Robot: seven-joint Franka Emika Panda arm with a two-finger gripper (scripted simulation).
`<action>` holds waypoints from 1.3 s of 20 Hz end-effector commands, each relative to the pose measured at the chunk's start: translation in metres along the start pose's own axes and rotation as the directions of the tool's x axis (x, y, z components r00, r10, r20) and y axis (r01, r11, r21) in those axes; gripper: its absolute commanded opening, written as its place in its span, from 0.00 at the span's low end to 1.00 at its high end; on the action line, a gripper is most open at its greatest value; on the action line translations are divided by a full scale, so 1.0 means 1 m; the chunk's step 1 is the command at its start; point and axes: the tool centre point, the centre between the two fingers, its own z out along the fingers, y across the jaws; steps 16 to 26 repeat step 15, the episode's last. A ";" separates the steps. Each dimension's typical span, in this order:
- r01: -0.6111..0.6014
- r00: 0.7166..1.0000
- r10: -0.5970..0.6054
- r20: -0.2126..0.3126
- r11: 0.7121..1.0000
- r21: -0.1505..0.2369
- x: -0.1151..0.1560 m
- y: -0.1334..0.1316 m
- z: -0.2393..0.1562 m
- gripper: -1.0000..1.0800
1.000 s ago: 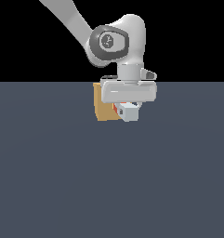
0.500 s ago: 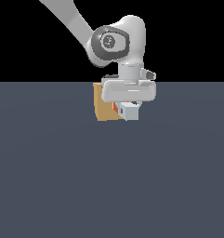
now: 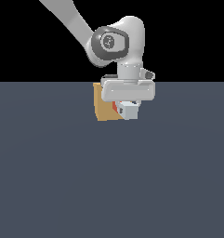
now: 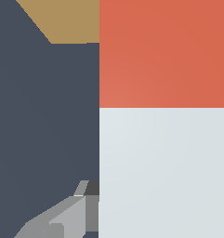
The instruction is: Insert the peg into the horizontal hole in a box.
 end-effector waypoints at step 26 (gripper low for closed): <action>0.002 1.000 -0.002 -0.001 1.000 -0.010 0.092 0.001 -0.006 0.00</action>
